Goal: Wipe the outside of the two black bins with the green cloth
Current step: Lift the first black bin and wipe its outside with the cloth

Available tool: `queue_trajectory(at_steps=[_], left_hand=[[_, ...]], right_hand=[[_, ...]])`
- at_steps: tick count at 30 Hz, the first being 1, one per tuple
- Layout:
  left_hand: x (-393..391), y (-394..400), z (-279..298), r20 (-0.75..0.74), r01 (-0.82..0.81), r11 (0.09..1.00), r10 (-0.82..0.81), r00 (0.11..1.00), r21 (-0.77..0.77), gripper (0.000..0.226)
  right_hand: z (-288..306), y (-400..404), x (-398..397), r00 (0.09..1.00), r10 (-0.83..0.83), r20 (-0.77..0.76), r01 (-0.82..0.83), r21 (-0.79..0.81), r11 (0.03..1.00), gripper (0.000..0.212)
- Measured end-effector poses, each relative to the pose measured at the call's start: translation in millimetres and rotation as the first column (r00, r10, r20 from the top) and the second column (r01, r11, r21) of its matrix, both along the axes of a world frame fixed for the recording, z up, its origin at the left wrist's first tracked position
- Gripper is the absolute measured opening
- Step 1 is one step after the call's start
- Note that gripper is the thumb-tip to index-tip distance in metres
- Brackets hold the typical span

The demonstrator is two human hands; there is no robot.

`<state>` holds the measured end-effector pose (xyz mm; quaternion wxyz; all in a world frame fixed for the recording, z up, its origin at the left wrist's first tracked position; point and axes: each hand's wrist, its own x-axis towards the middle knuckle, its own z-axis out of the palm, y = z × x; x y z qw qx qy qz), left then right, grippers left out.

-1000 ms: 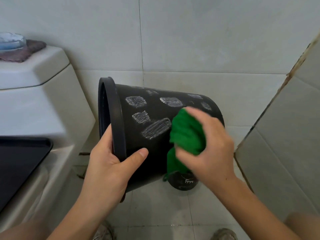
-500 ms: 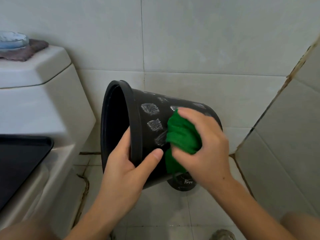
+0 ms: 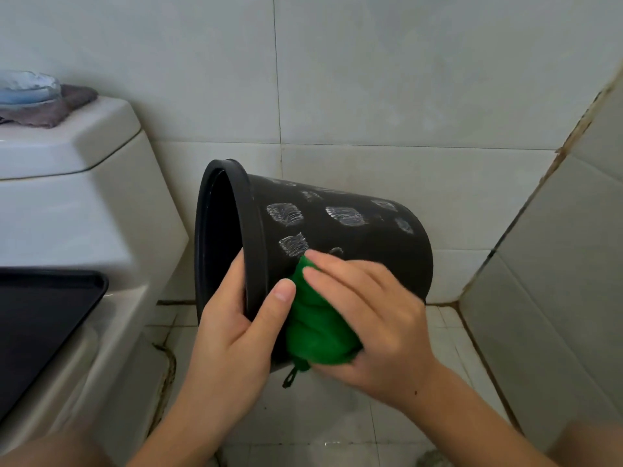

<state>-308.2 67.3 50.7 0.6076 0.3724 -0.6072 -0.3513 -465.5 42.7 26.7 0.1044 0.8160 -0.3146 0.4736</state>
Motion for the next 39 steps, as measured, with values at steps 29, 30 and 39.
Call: queue_trajectory(at_steps=[29,30,39], left_hand=[[-2,-5,-11,0.035,0.010,1.000,-0.010,0.999,-0.002,0.034],[-2,-6,-11,0.023,0.013,1.000,-0.013,1.000,0.004,0.033],[-5,-2,-18,0.099,0.033,0.999,-0.031,0.995,-0.017,0.053]], right_hand=[[3,-5,10,0.976,-0.154,0.156,0.126,0.177,0.976,0.052],[3,-2,12,0.988,-0.099,0.116,0.083,0.139,0.987,0.051],[13,-11,5,0.984,-0.075,0.162,0.053,0.138,0.989,0.048]])
